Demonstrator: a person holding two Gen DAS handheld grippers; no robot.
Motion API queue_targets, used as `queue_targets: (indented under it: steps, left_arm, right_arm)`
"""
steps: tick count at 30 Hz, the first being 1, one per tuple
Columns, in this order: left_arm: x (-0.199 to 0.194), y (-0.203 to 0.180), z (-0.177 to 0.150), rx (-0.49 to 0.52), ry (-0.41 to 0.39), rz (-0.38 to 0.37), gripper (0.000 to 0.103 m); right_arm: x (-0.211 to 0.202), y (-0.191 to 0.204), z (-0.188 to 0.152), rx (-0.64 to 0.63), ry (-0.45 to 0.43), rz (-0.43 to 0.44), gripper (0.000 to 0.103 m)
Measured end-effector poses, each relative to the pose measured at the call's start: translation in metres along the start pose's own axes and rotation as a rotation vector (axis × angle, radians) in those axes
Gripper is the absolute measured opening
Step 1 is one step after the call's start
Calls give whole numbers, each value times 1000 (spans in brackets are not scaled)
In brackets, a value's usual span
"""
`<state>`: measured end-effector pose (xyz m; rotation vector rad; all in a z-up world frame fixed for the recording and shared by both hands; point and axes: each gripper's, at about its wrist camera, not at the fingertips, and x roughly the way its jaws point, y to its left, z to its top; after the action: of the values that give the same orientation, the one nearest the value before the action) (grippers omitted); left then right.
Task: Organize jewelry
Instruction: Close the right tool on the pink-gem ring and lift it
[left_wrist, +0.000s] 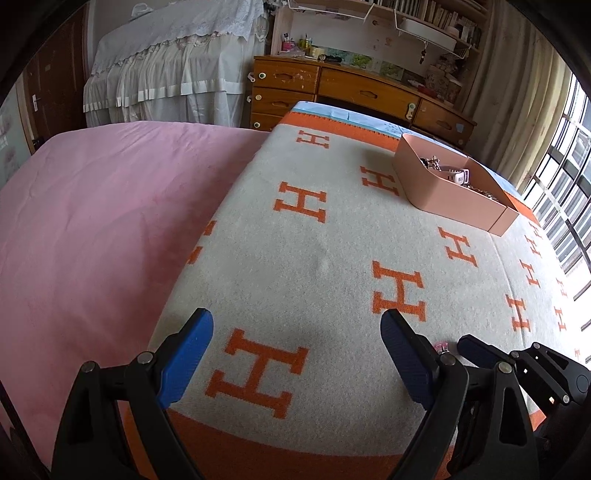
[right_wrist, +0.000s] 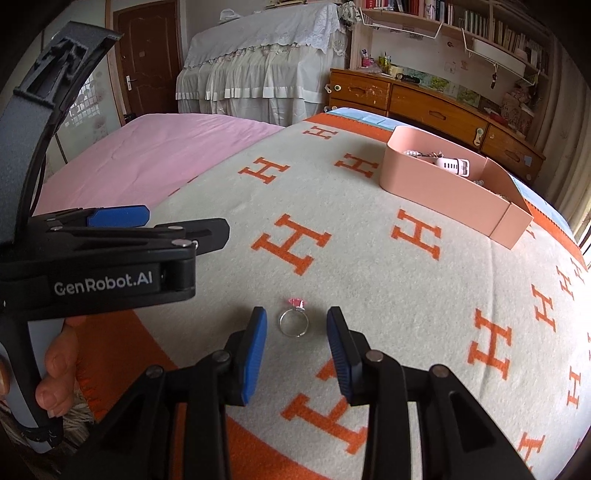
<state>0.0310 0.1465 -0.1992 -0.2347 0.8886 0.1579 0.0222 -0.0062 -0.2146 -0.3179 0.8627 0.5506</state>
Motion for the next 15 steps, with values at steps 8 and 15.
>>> queue_targets:
  steps: [8,15]
  left_arm:
    - [1,-1,-3,6,9,-9,91]
    - [-5,-3,-4,13,-3,-7,91]
  right_arm:
    - [0,-2,2,13,-2,-13,22]
    - [-1,-12,2,68,4,4,13]
